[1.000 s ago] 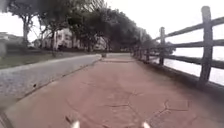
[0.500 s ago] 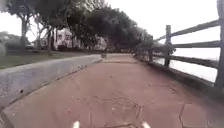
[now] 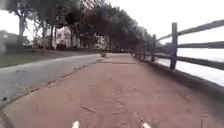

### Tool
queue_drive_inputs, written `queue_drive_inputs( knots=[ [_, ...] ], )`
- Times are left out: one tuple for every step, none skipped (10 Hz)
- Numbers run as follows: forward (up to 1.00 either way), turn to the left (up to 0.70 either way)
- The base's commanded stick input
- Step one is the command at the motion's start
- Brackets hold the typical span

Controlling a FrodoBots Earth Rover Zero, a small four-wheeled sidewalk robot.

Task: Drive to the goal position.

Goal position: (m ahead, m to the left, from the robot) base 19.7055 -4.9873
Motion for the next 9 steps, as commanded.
queue_drive_inputs(
  knots=[
    [0.7,0.0],
    [0.7,0.0],
    [0.7,0.0],
    [0.7,0.0],
    [0.7,0.0],
    [0.7,0.0],
    [0.7,0.0],
    [0.7,0.0],
    [0.7,0.0]
  ],
)
